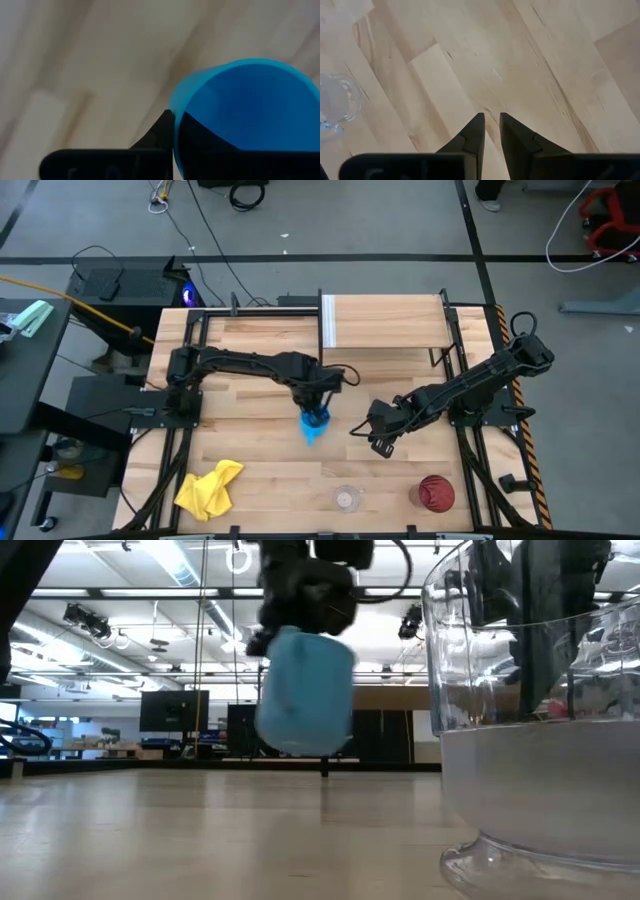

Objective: Stack small to large cups/mugs on shelf
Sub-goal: Adjust the blue mug

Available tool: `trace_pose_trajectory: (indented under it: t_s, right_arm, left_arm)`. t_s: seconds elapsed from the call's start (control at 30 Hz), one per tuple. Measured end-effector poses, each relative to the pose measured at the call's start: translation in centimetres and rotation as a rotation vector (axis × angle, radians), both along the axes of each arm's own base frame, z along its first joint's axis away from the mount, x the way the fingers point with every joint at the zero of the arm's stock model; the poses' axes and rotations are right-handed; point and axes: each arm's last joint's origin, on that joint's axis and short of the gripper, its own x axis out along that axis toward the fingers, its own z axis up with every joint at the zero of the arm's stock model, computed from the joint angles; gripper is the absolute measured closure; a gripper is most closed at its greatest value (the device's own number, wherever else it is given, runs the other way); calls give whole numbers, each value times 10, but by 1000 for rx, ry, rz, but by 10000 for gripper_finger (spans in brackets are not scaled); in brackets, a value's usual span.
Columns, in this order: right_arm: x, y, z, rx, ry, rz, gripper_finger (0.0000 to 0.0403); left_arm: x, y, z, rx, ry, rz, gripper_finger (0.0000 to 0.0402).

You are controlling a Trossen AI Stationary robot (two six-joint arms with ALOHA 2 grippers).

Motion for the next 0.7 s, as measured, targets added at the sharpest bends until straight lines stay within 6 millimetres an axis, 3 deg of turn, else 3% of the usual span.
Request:
trace_pose_trajectory:
  t_s: [0.23, 0.5, 0.7]
  right_arm:
    - [-1, 0, 0, -5, 14, 0, 337]
    - [-6, 8, -1, -17, 25, -4, 337]
    - [-9, 14, -1, -45, 12, -6, 337]
  left_arm:
    - [-29, 16, 22, 168, 131, 45, 390]
    - [-44, 27, 38, 188, 77, 91, 388]
    - [-85, 47, 36, 173, 53, 220, 390]
